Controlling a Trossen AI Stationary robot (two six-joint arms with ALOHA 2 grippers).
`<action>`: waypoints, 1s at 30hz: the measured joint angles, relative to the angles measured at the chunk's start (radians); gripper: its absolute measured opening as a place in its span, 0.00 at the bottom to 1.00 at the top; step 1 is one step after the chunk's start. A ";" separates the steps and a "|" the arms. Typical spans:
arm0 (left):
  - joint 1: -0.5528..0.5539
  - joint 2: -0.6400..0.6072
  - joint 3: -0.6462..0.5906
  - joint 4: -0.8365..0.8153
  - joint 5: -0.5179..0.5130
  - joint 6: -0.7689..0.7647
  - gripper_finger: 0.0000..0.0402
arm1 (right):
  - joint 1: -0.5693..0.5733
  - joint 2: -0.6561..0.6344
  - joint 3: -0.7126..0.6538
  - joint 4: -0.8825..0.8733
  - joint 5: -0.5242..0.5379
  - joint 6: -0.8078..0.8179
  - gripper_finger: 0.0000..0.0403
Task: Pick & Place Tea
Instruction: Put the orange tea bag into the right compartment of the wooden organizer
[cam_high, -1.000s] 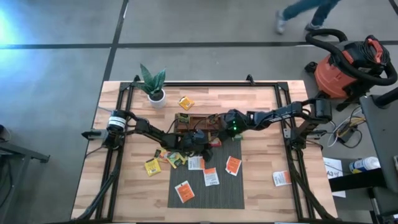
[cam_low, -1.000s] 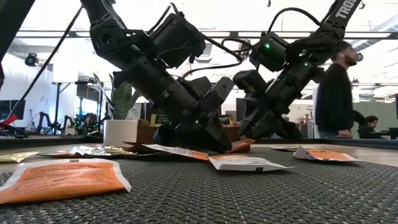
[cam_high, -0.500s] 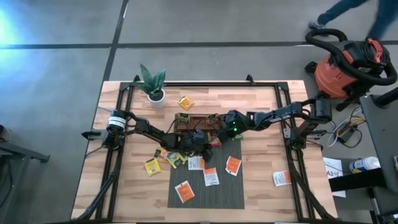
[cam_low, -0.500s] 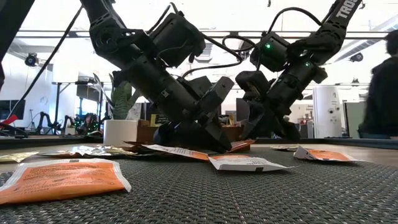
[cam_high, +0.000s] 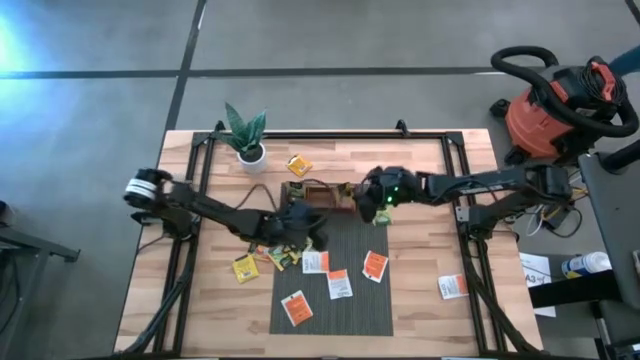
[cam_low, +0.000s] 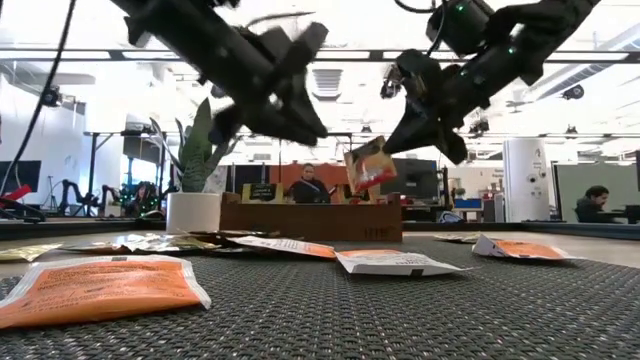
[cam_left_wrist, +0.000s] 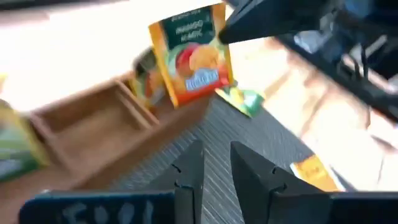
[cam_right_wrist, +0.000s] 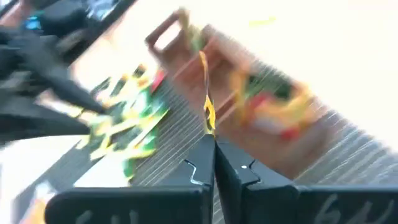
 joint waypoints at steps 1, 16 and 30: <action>0.001 -0.017 -0.009 -0.006 -0.017 0.000 0.19 | -0.023 -0.004 0.002 0.002 0.000 -0.030 0.02; 0.008 -0.044 -0.037 -0.019 -0.051 -0.034 0.19 | -0.129 0.150 0.092 -0.002 -0.168 -0.278 0.02; 0.010 -0.044 -0.040 -0.026 -0.052 -0.032 0.19 | -0.129 0.155 0.083 -0.099 -0.164 -0.399 0.02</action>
